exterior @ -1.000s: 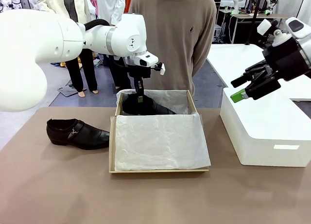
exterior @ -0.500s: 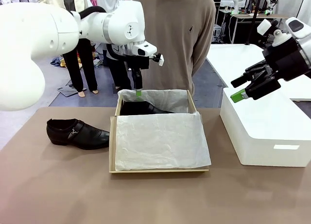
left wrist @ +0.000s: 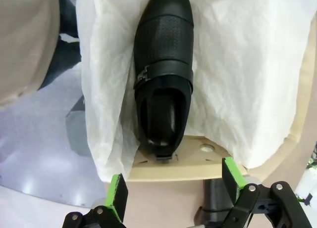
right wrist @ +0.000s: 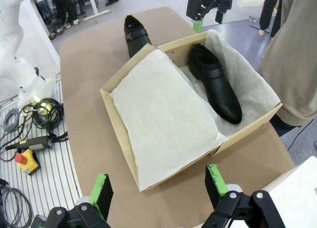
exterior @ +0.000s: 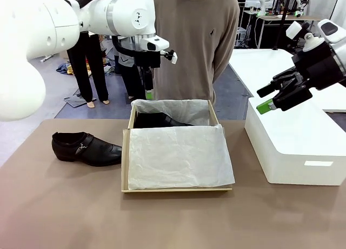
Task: Pack the shoes into the box.
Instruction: Place one shoe of the Shoes into the Shoes Box, then place the other shoe of the Shoes into the Shoes Box.
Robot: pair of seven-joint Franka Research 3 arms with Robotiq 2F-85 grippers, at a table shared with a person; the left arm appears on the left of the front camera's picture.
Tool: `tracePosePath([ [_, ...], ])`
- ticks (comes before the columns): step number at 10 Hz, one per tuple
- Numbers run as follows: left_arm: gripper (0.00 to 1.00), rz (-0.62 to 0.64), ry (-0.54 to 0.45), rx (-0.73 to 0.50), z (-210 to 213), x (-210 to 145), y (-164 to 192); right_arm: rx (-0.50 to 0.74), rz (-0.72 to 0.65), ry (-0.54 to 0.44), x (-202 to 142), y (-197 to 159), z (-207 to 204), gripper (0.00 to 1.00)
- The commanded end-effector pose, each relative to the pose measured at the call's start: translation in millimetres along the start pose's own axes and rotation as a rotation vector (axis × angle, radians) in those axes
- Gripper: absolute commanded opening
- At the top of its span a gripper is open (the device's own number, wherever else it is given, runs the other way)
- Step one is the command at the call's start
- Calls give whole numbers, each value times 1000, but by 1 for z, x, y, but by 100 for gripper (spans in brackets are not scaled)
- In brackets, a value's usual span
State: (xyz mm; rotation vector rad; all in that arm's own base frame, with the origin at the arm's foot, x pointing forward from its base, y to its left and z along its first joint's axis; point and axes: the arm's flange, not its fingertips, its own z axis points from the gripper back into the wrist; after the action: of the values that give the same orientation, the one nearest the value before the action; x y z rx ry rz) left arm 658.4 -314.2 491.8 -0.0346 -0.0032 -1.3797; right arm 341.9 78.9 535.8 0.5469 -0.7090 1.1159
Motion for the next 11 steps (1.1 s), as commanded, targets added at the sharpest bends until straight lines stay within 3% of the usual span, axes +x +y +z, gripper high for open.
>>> tracePosePath([
  [1, 100, -5, -4, 27, -1, 8, -4, 11, 24, -32, 0, -2, -2, 100],
  [9, 100, -14, -11, 14, -2, 10, -3, 11, 24, -32, 0, -2, -2, 100],
  [11, 100, -18, -32, 53, 15, -26, -40, 11, 24, -32, 0, -2, -2, 100],
])
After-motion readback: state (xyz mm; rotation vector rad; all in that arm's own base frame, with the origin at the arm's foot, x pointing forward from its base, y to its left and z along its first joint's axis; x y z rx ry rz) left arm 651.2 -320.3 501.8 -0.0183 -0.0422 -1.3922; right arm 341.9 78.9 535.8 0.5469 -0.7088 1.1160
